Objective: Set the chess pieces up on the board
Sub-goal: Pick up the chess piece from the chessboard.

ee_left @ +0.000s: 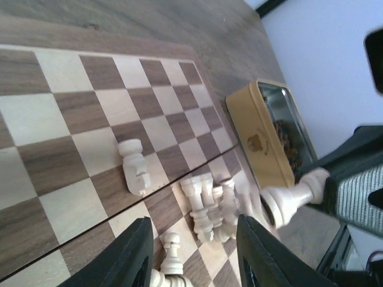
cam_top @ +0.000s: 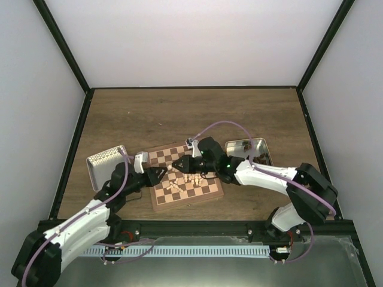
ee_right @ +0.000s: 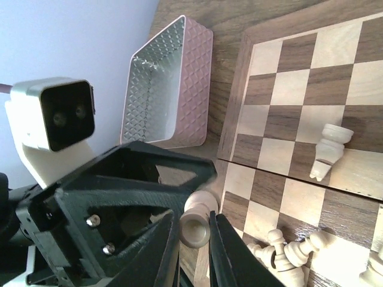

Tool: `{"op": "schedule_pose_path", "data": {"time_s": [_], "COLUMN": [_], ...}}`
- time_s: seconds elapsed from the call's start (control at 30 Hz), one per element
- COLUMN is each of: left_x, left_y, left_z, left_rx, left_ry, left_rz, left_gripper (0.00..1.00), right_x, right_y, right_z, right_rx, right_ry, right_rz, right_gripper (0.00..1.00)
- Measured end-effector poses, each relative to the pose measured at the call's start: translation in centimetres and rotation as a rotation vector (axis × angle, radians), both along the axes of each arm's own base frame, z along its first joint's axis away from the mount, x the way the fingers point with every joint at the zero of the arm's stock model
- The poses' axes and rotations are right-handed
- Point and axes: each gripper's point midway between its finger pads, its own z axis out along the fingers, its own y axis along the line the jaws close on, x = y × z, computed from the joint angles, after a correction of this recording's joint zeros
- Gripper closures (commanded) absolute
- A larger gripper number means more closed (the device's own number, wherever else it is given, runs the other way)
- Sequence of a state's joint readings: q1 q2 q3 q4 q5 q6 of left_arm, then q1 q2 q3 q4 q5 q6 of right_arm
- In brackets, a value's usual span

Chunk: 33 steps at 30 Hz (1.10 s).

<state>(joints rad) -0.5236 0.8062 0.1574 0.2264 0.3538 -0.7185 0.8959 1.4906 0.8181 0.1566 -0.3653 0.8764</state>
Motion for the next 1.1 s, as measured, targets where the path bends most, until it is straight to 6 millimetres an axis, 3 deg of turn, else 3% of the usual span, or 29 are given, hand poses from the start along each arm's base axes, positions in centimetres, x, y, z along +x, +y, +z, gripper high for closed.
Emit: {"op": "schedule_pose_path", "data": {"time_s": [0.13,0.37,0.43,0.47,0.67,0.77,0.83,0.93,1.1], "left_x": [0.5,0.7,0.4,0.3,-1.4,-2.0,-1.9,-1.3,-1.2], "left_y": [0.8,1.6,1.5,1.4,2.5,3.1,2.9,2.1,1.5], "left_z": [2.1,7.4,8.5,9.2,15.8,18.1,18.2,16.8,16.7], "left_rx": [-0.054,-0.250,-0.312,-0.344,-0.589,-0.679,-0.702,-0.671,-0.681], "left_ry": [0.004,-0.029,-0.019,-0.020,-0.150,-0.192,-0.172,-0.107,-0.083], "left_rz": [0.087,0.173,0.174,0.168,0.147,0.143,0.138,0.129,0.107], "left_gripper": [0.36,0.22,0.01,0.00,0.00,0.13,0.27,0.42,0.51], "right_x": [-0.3,-0.5,-0.7,-0.9,-1.9,-2.3,-2.6,-3.0,-3.2], "right_y": [-0.4,-0.5,-0.7,-0.8,-1.1,-1.1,-1.0,-0.8,-0.5], "right_z": [0.8,4.8,6.2,7.3,12.4,14.3,15.3,15.9,15.7], "right_rx": [0.027,0.143,0.195,0.236,0.466,0.537,0.574,0.609,0.621], "right_ry": [-0.033,-0.147,-0.182,-0.205,-0.277,-0.302,-0.313,-0.316,-0.297], "right_rz": [0.006,0.014,0.019,0.022,0.034,0.053,0.073,0.100,0.121], "right_gripper": [0.97,0.97,0.97,0.97,0.97,0.97,0.97,0.97,0.98]}}
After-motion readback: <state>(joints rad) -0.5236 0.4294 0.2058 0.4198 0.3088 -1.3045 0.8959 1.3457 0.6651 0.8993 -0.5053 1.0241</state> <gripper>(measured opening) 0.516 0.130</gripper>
